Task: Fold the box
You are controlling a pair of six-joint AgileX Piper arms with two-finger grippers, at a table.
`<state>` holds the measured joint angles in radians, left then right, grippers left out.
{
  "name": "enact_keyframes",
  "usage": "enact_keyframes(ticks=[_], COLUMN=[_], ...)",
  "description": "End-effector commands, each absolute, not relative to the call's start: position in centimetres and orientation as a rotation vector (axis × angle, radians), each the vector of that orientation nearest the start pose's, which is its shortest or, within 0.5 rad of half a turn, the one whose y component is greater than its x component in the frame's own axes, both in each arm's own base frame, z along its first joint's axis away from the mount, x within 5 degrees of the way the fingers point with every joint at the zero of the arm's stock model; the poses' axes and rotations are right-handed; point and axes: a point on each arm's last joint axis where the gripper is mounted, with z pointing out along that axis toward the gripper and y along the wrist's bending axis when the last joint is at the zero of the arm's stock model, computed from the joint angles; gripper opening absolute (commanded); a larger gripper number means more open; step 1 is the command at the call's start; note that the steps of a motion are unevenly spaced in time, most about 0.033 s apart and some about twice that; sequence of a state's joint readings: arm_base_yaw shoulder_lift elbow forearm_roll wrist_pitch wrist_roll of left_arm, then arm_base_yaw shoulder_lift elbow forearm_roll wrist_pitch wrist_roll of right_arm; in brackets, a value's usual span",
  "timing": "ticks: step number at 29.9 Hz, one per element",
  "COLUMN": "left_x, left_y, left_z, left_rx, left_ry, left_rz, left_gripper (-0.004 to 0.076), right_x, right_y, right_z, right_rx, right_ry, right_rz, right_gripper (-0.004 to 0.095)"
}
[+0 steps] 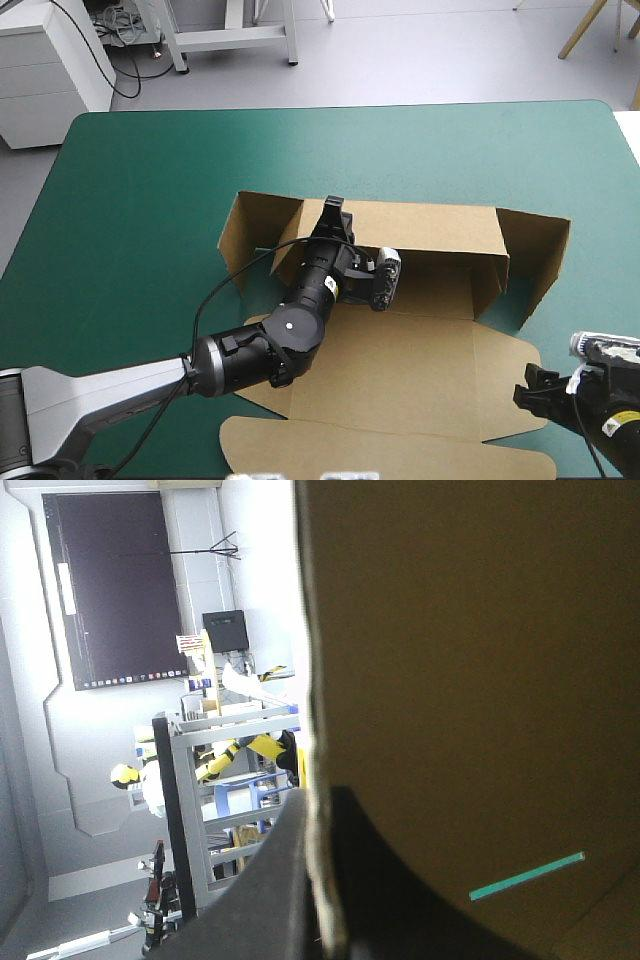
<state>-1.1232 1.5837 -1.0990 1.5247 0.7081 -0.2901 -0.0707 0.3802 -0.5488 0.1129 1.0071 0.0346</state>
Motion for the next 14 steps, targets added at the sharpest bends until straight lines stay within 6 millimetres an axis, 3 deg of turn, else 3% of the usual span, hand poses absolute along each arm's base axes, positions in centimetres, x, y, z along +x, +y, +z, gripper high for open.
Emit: enact_keyframes(ticks=[1,7,14], left_x=[19.8,19.8,19.8], left_y=[-28.3,-28.3,-28.3], left_z=[31.5,31.5,31.5], left_rx=[1.548,1.539,1.538], left_ry=[1.147,1.156,1.157], left_rz=[0.745,0.736,0.736], left_gripper=[-0.001,-0.001,-0.001], right_x=[7.4,11.6,17.9], right_y=[0.2,-0.2,-0.9], right_z=[31.0,35.0,41.3], right_rx=[0.211,0.253,0.249], right_ry=[2.213,2.191,2.143], right_rz=[0.137,0.15,0.125], right_gripper=[0.0635,0.0635,0.0634])
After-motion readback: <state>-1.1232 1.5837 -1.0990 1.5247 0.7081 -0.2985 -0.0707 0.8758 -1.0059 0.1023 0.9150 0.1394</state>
